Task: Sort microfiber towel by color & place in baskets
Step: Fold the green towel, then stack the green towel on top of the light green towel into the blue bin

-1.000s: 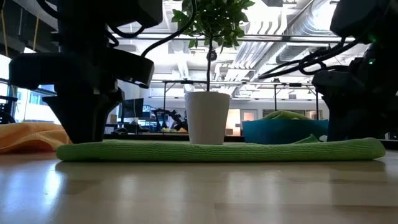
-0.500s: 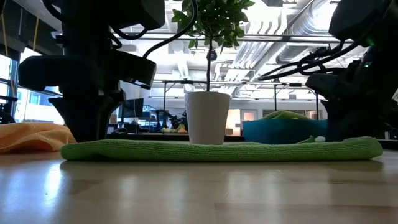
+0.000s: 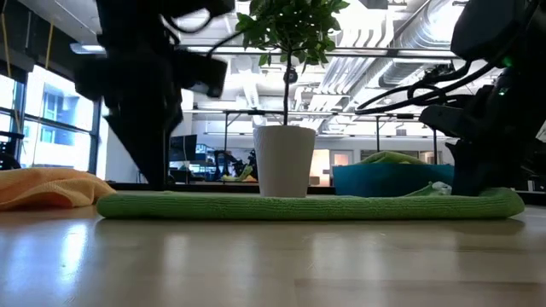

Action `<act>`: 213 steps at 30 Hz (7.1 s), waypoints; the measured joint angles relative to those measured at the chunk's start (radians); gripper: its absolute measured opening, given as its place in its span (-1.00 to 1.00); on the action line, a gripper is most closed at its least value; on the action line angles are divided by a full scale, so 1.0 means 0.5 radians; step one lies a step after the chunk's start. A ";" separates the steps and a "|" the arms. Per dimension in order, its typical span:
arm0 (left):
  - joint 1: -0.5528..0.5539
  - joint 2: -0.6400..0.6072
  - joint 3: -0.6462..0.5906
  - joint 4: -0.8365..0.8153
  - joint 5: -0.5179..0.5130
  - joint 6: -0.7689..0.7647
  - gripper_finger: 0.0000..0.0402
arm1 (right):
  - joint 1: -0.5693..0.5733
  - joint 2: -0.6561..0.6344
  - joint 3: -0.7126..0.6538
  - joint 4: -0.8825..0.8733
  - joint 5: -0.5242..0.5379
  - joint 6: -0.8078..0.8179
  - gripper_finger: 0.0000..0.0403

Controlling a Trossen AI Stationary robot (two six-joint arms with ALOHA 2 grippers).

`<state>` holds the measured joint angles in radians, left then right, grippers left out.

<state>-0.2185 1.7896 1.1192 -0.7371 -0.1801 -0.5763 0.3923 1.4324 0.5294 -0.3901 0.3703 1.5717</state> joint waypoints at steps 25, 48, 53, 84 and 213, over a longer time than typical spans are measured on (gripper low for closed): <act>0.072 -0.479 0.135 -0.052 -0.063 -0.067 -0.37 | 0.000 0.000 0.913 -2.143 -0.656 -0.091 -1.00; 0.072 -0.572 0.135 -0.060 -0.082 -0.044 -0.37 | -0.312 0.489 1.194 -0.659 -0.271 -0.340 -1.00; 0.071 -0.572 0.135 -0.060 -0.081 -0.046 -0.37 | -0.366 0.585 1.194 -0.423 -0.273 -0.484 -1.00; 0.071 -0.571 0.135 -0.059 -0.080 -0.081 -0.37 | -0.378 0.595 1.192 -0.049 -0.705 -1.426 -0.28; 0.511 -0.570 0.136 -0.029 -0.169 -0.028 -0.37 | -2.395 0.124 1.190 -0.419 -0.340 -4.786 -1.00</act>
<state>0.0368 1.5047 1.1873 -0.7517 -0.2646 -0.5904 -0.8051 1.4944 1.1244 -0.5995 0.2004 -0.8215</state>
